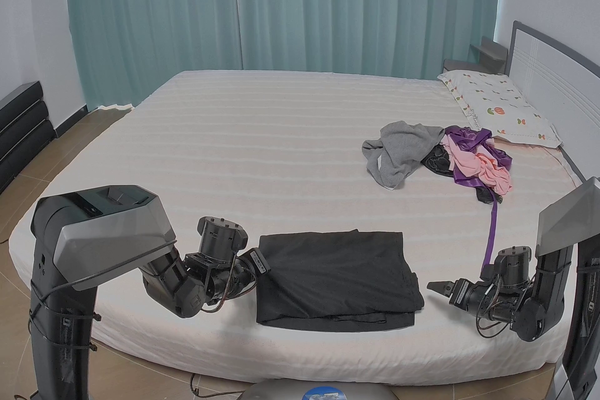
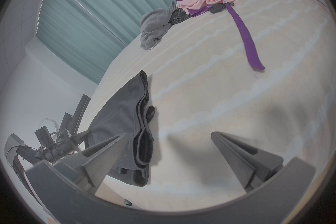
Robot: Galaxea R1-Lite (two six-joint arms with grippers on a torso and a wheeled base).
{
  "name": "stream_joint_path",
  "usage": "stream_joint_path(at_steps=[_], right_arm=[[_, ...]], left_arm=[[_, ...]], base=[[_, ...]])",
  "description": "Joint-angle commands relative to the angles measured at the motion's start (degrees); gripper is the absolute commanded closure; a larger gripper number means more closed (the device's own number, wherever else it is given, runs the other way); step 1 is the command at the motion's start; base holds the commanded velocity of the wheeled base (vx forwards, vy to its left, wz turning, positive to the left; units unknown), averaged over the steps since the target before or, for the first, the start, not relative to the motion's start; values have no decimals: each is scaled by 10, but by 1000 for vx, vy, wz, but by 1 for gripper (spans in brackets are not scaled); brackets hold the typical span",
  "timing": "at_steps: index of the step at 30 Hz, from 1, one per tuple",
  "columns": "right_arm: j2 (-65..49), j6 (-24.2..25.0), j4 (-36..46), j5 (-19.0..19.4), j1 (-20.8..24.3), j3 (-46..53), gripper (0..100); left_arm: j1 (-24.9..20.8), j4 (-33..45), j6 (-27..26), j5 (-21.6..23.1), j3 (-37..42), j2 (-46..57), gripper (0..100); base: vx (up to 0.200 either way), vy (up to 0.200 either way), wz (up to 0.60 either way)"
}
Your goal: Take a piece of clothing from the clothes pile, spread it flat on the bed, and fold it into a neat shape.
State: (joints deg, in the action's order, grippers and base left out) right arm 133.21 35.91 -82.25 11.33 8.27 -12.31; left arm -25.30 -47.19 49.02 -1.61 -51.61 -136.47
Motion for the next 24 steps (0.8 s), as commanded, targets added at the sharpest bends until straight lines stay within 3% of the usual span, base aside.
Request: stream_joint_path(at_steps=[1, 24], right_arm=[[0, 0, 0, 0, 1, 0, 0], [5, 0, -1, 0, 3, 0, 0]], left_arm=[[2, 0, 0, 1, 0, 2, 100], [31, 1, 1, 9, 1, 11, 100]], base=[[0, 200, 0], [0, 200, 0]])
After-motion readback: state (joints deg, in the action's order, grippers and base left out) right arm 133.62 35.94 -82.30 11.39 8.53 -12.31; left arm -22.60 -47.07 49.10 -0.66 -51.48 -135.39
